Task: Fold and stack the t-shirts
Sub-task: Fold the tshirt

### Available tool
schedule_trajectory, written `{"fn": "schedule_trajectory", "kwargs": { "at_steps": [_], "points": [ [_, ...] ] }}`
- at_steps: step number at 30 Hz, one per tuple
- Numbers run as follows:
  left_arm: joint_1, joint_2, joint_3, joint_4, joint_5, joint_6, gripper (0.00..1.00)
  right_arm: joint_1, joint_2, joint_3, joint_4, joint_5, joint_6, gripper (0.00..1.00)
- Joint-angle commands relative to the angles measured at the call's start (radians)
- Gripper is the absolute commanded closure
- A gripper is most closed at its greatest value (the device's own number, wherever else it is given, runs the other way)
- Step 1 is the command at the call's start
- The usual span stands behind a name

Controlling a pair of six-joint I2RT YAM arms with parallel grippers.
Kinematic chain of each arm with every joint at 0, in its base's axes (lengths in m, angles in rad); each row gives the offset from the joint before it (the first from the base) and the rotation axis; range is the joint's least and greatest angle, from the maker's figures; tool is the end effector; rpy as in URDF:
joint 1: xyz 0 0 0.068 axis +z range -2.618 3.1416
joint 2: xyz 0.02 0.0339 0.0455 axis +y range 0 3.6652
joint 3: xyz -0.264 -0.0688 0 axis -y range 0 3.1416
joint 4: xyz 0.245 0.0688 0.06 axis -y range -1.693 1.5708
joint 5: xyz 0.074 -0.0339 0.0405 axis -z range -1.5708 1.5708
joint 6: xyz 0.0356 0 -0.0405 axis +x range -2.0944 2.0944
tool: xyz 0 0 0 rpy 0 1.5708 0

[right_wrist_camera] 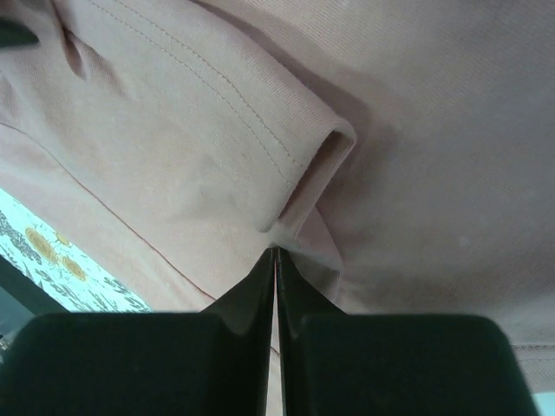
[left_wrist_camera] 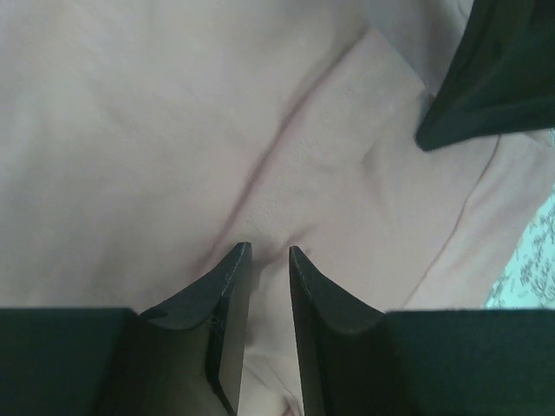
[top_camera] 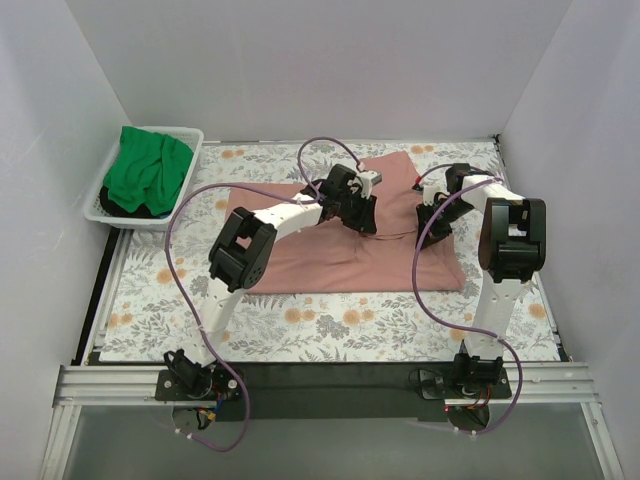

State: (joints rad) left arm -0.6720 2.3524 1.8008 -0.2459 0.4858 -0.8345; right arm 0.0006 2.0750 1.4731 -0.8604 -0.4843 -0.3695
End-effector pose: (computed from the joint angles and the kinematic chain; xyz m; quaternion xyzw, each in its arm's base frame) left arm 0.3964 -0.3366 0.1481 0.0174 0.9034 -0.4129 0.1146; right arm 0.3949 0.0168 0.1505 -0.1911 0.9505 0.2257 0.0957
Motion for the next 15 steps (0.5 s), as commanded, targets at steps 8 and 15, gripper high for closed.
{"fn": "schedule_trajectory", "kwargs": {
  "at_steps": [8, 15],
  "points": [
    [0.130, 0.006, 0.108, 0.062, 0.084, -0.026, 0.76, -0.002, -0.029, 0.004, 0.009, 0.010, -0.011, 0.94],
    [0.056, -0.208, -0.145, 0.123, 0.229, 0.087, 0.75, 0.027, -0.055, 0.030, -0.003, -0.010, 0.000, 0.94]
  ]
}}
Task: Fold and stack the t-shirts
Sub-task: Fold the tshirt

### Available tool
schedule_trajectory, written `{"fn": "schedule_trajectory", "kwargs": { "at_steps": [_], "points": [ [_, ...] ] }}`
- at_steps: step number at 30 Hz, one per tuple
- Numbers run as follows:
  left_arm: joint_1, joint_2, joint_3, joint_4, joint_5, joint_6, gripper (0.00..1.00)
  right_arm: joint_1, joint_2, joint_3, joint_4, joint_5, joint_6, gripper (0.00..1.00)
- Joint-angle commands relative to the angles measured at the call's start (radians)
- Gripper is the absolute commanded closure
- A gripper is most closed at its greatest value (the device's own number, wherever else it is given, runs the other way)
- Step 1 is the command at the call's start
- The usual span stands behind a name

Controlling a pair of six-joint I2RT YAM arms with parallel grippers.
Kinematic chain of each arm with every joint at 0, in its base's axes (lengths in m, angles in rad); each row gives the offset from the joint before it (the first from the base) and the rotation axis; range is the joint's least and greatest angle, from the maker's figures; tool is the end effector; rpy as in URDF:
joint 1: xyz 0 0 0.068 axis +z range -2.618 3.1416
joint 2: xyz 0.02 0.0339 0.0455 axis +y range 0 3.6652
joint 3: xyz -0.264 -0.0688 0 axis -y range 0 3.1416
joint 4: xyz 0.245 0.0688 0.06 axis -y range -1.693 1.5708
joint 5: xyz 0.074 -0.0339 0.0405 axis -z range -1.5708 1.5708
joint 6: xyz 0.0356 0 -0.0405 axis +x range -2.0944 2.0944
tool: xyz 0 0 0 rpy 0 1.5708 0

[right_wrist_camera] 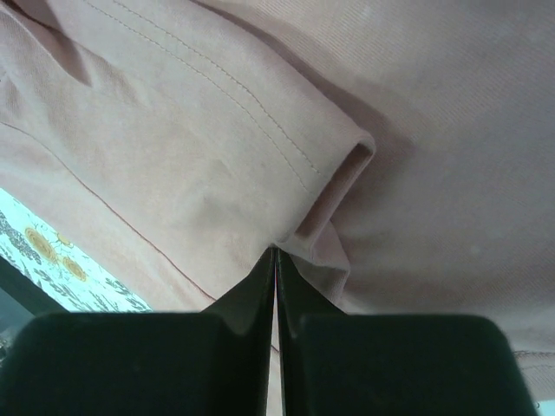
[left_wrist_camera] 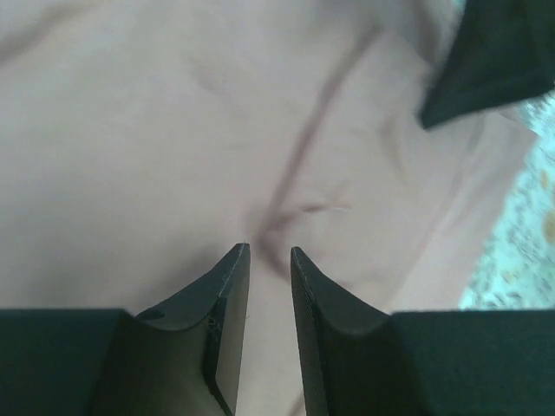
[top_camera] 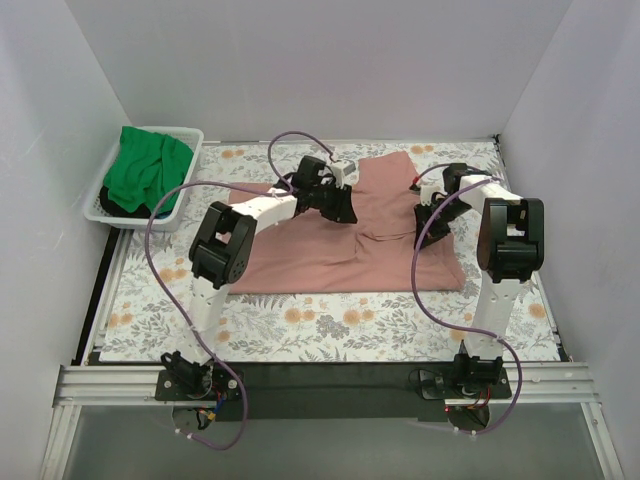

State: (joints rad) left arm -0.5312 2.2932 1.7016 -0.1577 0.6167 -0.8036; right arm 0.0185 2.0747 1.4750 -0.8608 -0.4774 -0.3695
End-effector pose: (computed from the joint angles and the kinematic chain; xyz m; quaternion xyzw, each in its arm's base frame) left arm 0.4266 -0.2745 0.1545 0.0014 0.8819 -0.4540 0.1266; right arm 0.3948 0.0237 0.1510 -0.1998 0.9495 0.2231 0.0940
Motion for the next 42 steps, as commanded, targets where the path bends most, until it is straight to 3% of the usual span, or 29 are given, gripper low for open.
{"fn": "schedule_trajectory", "kwargs": {
  "at_steps": [1, 15, 23, 32, 37, 42],
  "points": [
    [-0.095, -0.150, -0.062, 0.038, 0.098, 0.044, 0.75, 0.009, -0.060, 0.030, -0.004, -0.018, 0.001, 0.94],
    [-0.164, 0.018, -0.004, 0.003, 0.034, -0.037, 0.75, 0.009, -0.010, 0.074, -0.014, -0.043, 0.041, 0.94],
    [-0.151, 0.061, 0.042, 0.012, -0.123, -0.028, 0.76, 0.009, 0.013, 0.054, -0.009, -0.001, 0.026, 0.96],
    [-0.082, 0.084, 0.116, 0.043, -0.130, -0.083, 0.75, 0.011, 0.021, 0.034, 0.000, 0.031, 0.012, 0.97],
    [-0.032, 0.068, 0.099, 0.101, -0.124, -0.154, 0.66, 0.011, 0.010, 0.048, -0.003, 0.013, 0.010, 0.97],
    [0.028, -0.038, 0.058, 0.096, 0.004, -0.161, 0.61, 0.015, -0.022, 0.145, -0.023, -0.118, 0.029, 0.86]
  ]
}}
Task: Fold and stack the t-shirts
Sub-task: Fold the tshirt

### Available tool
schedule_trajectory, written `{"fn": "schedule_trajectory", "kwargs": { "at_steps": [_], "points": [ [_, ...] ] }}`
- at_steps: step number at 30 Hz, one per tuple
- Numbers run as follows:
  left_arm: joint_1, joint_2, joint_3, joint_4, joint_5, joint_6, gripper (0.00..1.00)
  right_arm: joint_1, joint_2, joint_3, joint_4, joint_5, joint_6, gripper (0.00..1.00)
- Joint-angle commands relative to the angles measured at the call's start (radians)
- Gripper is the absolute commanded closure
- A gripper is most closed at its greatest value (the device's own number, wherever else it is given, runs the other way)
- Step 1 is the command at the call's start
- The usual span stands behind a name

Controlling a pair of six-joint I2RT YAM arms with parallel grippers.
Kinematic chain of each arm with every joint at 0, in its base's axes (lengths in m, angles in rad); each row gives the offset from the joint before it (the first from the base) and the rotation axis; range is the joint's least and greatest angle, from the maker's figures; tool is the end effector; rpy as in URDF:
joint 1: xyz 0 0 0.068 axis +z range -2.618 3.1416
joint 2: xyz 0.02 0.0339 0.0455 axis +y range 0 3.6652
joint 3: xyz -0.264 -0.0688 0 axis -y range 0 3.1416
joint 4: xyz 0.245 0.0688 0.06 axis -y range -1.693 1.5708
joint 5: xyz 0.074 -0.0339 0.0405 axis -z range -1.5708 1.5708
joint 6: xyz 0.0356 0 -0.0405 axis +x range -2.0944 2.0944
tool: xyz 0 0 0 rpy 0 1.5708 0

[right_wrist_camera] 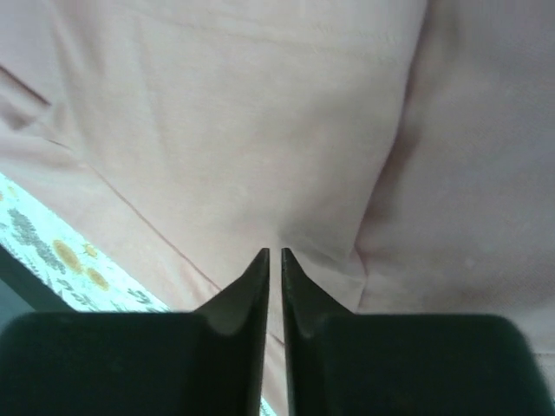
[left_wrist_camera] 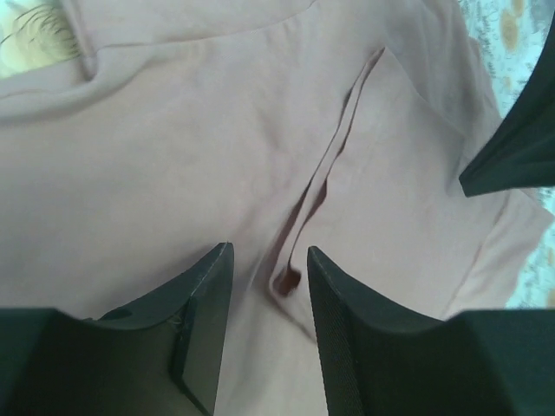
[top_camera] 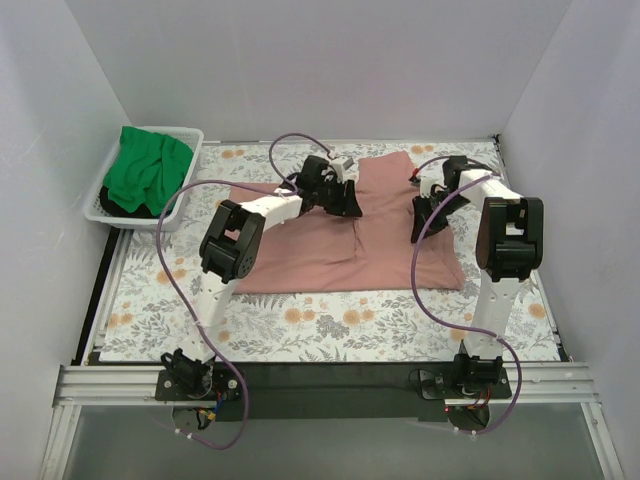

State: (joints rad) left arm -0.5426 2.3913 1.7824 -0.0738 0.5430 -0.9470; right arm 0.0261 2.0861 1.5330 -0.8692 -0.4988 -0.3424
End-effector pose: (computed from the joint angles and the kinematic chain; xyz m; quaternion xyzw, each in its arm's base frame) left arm 0.4439 -0.2891 0.1367 -0.0618 0.8754 -0.4586 0.1401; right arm 0.4051 0.0276 0.1615 -0.1951 0.9467 0.2317 0.1098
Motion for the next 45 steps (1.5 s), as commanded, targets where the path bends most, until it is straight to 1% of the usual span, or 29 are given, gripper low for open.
{"fn": "schedule_trajectory", "kwargs": {
  "at_steps": [1, 2, 3, 4, 5, 6, 7, 8, 9, 10, 11, 12, 15, 16, 17, 18, 24, 30, 32, 33, 37, 38, 39, 40, 45],
  "points": [
    [0.056, -0.158, -0.041, 0.006, 0.128, -0.030, 0.61, 0.006, -0.038, 0.113, -0.017, -0.110, 0.006, 0.82],
    [0.073, -0.188, -0.047, -0.003, 0.146, -0.032, 0.60, 0.005, -0.043, 0.175, -0.014, -0.127, 0.016, 0.73],
    [0.113, -0.213, -0.052, -0.015, 0.155, -0.026, 0.59, -0.005, -0.041, 0.209, -0.013, -0.135, 0.031, 0.69],
    [0.134, -0.259, -0.052, -0.065, 0.155, -0.006, 0.55, -0.009, -0.035, 0.254, -0.011, -0.135, 0.046, 0.65],
    [0.157, -0.276, -0.045, -0.095, 0.153, 0.016, 0.53, -0.017, -0.011, 0.339, -0.005, -0.127, 0.062, 0.59],
    [0.206, -0.305, -0.037, -0.169, 0.150, 0.037, 0.52, -0.015, 0.008, 0.395, -0.001, -0.119, 0.089, 0.57],
    [0.231, -0.317, -0.029, -0.208, 0.140, 0.062, 0.50, -0.046, 0.028, 0.442, 0.004, -0.106, 0.103, 0.55],
    [0.256, -0.325, -0.017, -0.243, 0.124, 0.106, 0.46, -0.049, 0.073, 0.484, 0.009, -0.078, 0.114, 0.54],
    [0.304, -0.336, -0.015, -0.300, 0.123, 0.126, 0.41, -0.055, 0.098, 0.577, 0.019, -0.058, 0.126, 0.53],
    [0.331, -0.345, -0.012, -0.328, 0.121, 0.148, 0.37, -0.057, 0.123, 0.614, 0.022, -0.037, 0.150, 0.52],
    [0.354, -0.346, -0.011, -0.349, 0.117, 0.171, 0.35, -0.057, 0.161, 0.650, 0.030, 0.004, 0.158, 0.52],
    [0.400, -0.346, -0.011, -0.383, 0.109, 0.181, 0.32, -0.057, 0.169, 0.657, 0.064, 0.026, 0.163, 0.51],
    [0.469, -0.327, 0.000, -0.429, 0.084, 0.217, 0.29, -0.057, 0.202, 0.664, 0.111, 0.103, 0.190, 0.47],
    [0.481, -0.319, 0.003, -0.437, 0.074, 0.224, 0.29, -0.057, 0.212, 0.668, 0.130, 0.114, 0.200, 0.46],
    [0.490, -0.304, 0.008, -0.443, 0.065, 0.232, 0.28, -0.057, 0.230, 0.671, 0.139, 0.127, 0.206, 0.41],
    [0.509, -0.293, 0.014, -0.445, 0.057, 0.237, 0.28, -0.057, 0.239, 0.671, 0.151, 0.134, 0.212, 0.40],
    [0.541, -0.219, 0.054, -0.449, 0.000, 0.221, 0.27, -0.057, 0.305, 0.681, 0.194, 0.189, 0.250, 0.40],
    [0.541, -0.181, 0.068, -0.451, -0.038, 0.237, 0.28, -0.057, 0.313, 0.603, 0.291, 0.241, 0.276, 0.40],
    [0.541, -0.170, 0.069, -0.448, -0.055, 0.235, 0.29, -0.057, 0.327, 0.601, 0.308, 0.240, 0.293, 0.40],
    [0.571, -0.167, 0.069, -0.445, -0.058, 0.235, 0.29, -0.057, 0.336, 0.610, 0.318, 0.238, 0.301, 0.40],
    [0.578, -0.155, 0.083, -0.443, -0.074, 0.229, 0.29, -0.057, 0.388, 0.650, 0.323, 0.198, 0.335, 0.40],
    [0.578, -0.156, 0.084, -0.442, -0.074, 0.228, 0.29, -0.055, 0.400, 0.650, 0.323, 0.178, 0.373, 0.43],
    [0.582, -0.156, 0.083, -0.439, -0.077, 0.225, 0.29, -0.052, 0.407, 0.650, 0.326, 0.174, 0.381, 0.44],
    [0.584, -0.155, 0.084, -0.437, -0.077, 0.225, 0.29, -0.049, 0.410, 0.650, 0.329, 0.174, 0.385, 0.44],
    [0.593, -0.142, 0.092, -0.439, -0.084, 0.223, 0.29, -0.028, 0.423, 0.621, 0.329, 0.190, 0.381, 0.54]
  ]
}}
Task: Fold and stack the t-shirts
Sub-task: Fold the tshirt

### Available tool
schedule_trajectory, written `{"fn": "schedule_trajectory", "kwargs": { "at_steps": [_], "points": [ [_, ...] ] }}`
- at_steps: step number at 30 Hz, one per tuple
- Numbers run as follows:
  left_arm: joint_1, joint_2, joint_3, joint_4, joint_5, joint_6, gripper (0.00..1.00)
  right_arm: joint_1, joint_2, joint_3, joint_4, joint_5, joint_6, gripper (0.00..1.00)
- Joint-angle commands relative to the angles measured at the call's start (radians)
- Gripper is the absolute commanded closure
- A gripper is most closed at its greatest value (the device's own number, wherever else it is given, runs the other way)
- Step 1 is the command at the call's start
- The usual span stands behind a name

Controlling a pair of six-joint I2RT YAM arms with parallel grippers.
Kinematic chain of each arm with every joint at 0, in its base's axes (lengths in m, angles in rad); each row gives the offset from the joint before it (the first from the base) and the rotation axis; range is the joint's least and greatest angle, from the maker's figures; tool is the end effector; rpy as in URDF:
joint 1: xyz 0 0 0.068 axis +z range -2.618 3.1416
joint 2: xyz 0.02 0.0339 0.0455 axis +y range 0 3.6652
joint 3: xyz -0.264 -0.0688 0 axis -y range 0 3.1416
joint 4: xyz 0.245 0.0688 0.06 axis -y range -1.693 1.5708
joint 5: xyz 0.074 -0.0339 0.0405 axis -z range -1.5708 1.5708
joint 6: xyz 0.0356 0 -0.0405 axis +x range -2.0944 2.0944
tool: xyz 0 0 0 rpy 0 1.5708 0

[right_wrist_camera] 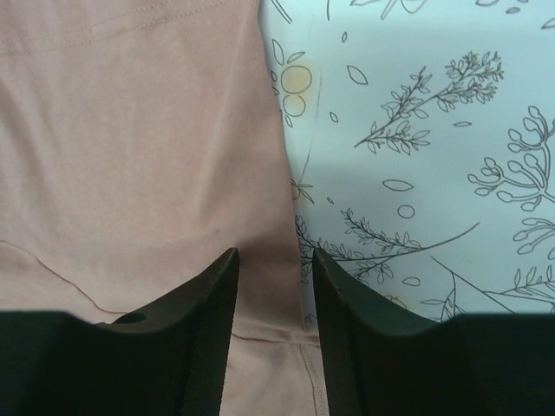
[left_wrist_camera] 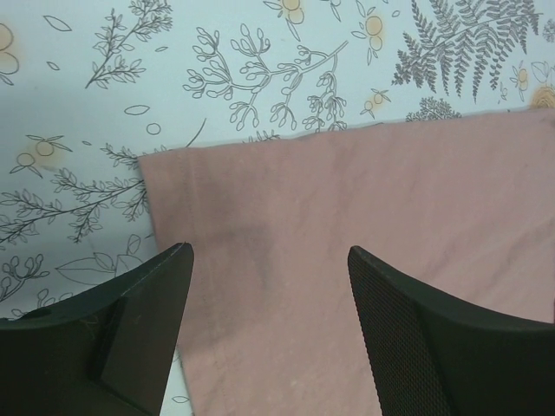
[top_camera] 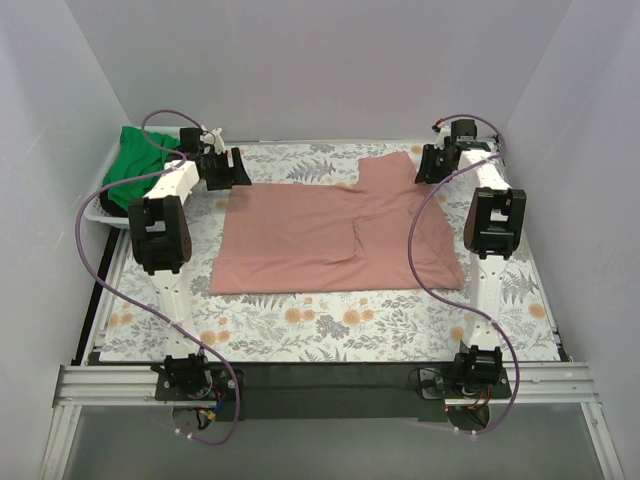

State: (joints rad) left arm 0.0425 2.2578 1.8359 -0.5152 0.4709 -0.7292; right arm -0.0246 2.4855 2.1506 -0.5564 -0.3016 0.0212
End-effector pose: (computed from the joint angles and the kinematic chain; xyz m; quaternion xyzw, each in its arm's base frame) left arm 0.4984 0.0050 0.1868 -0.2804 0.8834 -0.3107 0.2107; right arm 0.5483 -0.0029 0.1667 -0.0287 0.9330 0.1411 0.3297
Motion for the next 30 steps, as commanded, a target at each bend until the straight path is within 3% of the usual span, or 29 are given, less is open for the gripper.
{"fn": "schedule_trajectory", "kwargs": {
  "at_steps": [1, 7, 11, 16, 24, 30],
  "points": [
    [0.007, -0.006, 0.042, 0.001, -0.027, 0.002, 0.29, 0.023, 0.026, -0.004, 0.016, 0.001, 0.017, 0.56],
    [0.010, 0.057, 0.091, -0.031, -0.069, -0.001, 0.31, 0.023, 0.041, 0.008, 0.021, 0.001, 0.020, 0.64],
    [0.010, 0.089, 0.134, -0.040, -0.118, -0.004, 0.36, 0.023, 0.044, 0.015, 0.023, -0.002, 0.016, 0.84],
    [0.010, 0.115, 0.164, -0.025, -0.155, 0.011, 0.41, 0.023, 0.044, 0.022, 0.035, -0.034, 0.017, 0.99],
    [0.010, 0.157, 0.194, -0.012, -0.186, 0.028, 0.43, 0.023, 0.027, 0.020, 0.053, -0.077, 0.013, 0.99],
    [-0.001, 0.180, 0.189, -0.019, -0.153, 0.042, 0.54, 0.023, 0.009, 0.017, 0.084, -0.110, 0.022, 0.99]
  ]
}}
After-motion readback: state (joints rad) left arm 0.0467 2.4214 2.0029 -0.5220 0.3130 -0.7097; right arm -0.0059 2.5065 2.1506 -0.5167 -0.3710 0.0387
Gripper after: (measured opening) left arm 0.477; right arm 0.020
